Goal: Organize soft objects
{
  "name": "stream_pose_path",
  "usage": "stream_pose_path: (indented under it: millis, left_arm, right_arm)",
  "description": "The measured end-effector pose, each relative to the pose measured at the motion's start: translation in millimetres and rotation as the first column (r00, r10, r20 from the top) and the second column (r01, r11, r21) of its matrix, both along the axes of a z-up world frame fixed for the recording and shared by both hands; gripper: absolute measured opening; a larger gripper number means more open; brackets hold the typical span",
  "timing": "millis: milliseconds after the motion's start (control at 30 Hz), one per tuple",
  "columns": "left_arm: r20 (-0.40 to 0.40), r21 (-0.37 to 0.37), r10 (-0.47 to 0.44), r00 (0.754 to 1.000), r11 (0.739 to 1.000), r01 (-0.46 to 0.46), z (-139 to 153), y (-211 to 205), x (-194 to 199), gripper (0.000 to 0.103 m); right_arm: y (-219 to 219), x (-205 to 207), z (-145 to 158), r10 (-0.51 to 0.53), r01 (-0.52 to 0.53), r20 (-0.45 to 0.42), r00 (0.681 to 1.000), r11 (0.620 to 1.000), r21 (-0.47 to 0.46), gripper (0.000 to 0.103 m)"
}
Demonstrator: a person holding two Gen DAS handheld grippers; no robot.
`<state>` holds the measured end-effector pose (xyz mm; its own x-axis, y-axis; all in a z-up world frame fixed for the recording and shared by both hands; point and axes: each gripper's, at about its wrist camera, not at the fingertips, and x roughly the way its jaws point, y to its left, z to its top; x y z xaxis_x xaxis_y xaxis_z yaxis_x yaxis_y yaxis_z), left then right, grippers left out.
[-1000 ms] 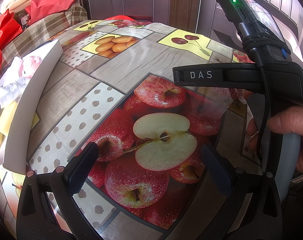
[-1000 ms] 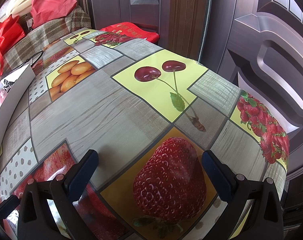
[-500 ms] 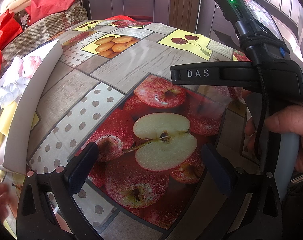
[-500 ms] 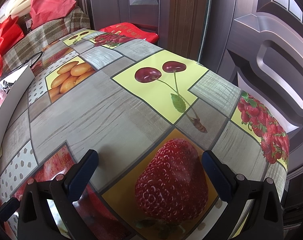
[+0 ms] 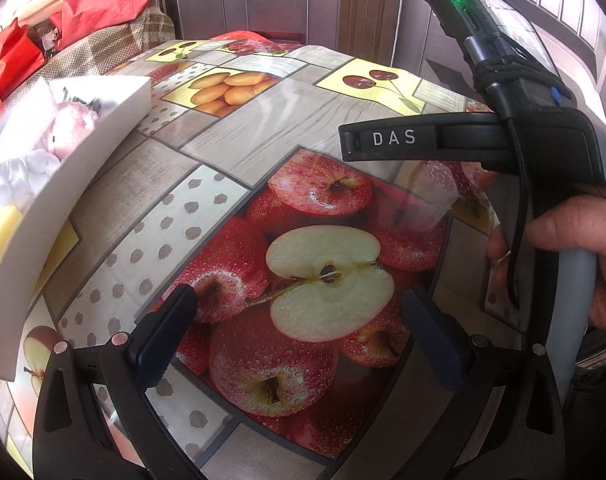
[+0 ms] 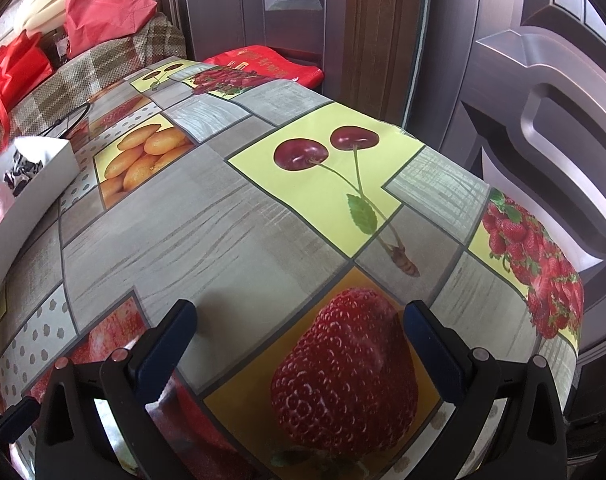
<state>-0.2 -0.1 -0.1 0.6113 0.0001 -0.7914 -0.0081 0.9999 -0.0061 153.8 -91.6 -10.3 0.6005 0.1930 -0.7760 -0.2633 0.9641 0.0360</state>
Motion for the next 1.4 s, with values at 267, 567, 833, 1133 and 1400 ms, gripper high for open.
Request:
stream_pose_path:
  millis: [267,567,833,1133,1400]
  left_arm:
    - [0.0,0.0,0.0,1.0,1.0,0.0,0.0,0.0,0.0,0.102]
    - [0.0,-0.002,-0.001,1.0,1.0,0.001,-3.3,0.5,0.0,0.102]
    - [0.0,-0.001,-0.001,1.0,1.0,0.001,-1.8,1.2,0.5,0.102]
    - [0.0,-0.001,-0.001,1.0,1.0,0.001,-1.8,1.1,0.5,0.102]
    - [-0.001,-0.001,-0.001,1.0,1.0,0.001,-1.9,1.3,0.5,0.102]
  right_arm:
    - [-0.8,6.9,0.4,0.051,-0.051,-0.003,0.999,0.999,0.009,0.103]
    - [-1.5,6.3,0.3,0.073,-0.073,0.013,0.997,0.997,0.014,0.103]
    - [-0.9,6.6,-0.4,0.073,-0.073,0.011,0.997,0.997,-0.002,0.103]
    - [-1.3,7.3,-1.1,0.074,-0.074,0.002,0.997,0.997,0.006,0.103]
    - [-0.6,7.5,-1.5,0.073,-0.073,0.007,0.997,0.997,0.003,0.103]
